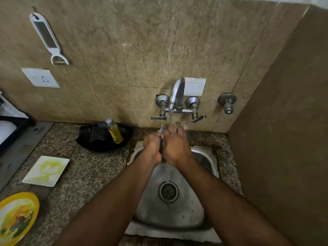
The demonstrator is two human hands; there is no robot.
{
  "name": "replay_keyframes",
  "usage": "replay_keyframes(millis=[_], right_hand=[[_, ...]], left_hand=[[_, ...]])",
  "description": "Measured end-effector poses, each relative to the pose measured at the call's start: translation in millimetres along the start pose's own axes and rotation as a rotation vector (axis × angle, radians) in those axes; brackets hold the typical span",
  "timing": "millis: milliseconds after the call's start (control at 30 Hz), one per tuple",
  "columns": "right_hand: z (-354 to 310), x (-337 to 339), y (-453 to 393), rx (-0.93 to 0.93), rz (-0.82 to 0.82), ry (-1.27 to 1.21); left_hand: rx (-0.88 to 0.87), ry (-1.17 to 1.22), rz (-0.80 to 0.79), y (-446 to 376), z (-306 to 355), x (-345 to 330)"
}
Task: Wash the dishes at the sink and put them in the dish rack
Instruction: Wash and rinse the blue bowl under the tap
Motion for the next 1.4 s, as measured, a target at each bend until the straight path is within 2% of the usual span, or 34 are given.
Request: replay_keyframes(millis=[100,167,333,433,467,500,600,667,733,900,967,1033,1100,1200,1267,1400], right_hand=[[-8.3,-1.0,30.5,0.164,0.1,-0.034],[-4.3,3.3,29.3,0.158,0.158,-0.067],[24.5,13.1,-22.9,-0.207,0.063,-0.32],[37.6,10.2,-36.3,-0.362,-0.188,-0.476],[38.4,8.7,-35.6,-0.388,-0.224,-0.492],[34.9,9.9,-34.0,-0.372,-0.199,-0.48],[7.3,15.5,-14.0,-0.148,0.081,-0.296],[-4.5,10.9,5.5,0.008,0.163,-0.188],[-2.0,13.6,16.1,0.032,0.223,-0.213],[8.8,23.0,-19.3,-0.1,0.223,-0.403],[27.6,27.7,-32.0,-0.288,0.239,-0.612],[45.1,24.1,-35.1,-0.468,0.12,-0.767],[45.6,22.5,-31.2,-0.447,0.018,-0.616],[13.6,23.1,-13.6,-0.227,0.122,-0.223],[-8.2,17.0,3.2,-0.055,0.148,-0.074],[8.0,13.1,5.1,-0.073,0.158,-0.158]], left_hand=[[0.038,-0.009,-0.006,2.1,10.8,1.1],[0.017,-0.026,-0.008,4.4,9.3,-0.1],[-0.157,-0.063,0.038,8.5,3.1,-5.4],[-0.226,-0.146,0.046,11.5,4.8,-5.0],[-0.251,-0.178,0.033,14.2,5.5,-5.2],[-0.273,-0.193,0.03,12.2,5.7,-3.5],[-0.289,-0.11,0.031,14.5,13.8,5.5],[-0.233,-0.049,0.001,13.1,18.3,6.3],[-0.173,-0.066,0.003,17.4,19.7,5.3],[-0.254,-0.121,-0.024,21.8,32.1,-2.3],[-0.29,-0.229,-0.059,23.3,31.5,-4.6],[-0.306,-0.317,-0.088,24.1,25.6,-5.7],[-0.32,-0.307,-0.064,23.5,20.0,-3.4],[-0.244,-0.189,-0.014,16.3,13.4,1.8],[-0.157,-0.119,-0.029,11.7,9.1,2.4],[-0.13,-0.143,0.031,10.4,3.2,0.1]])
Point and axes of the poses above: each hand's wrist, its own y-axis away from the middle knuckle, its own x-axis out of the back of the hand, z = x × y, the point moved 5 cm from there along -y, towards the middle knuckle, and after that the axes turned 8 degrees about x, right-handed, at the moved point
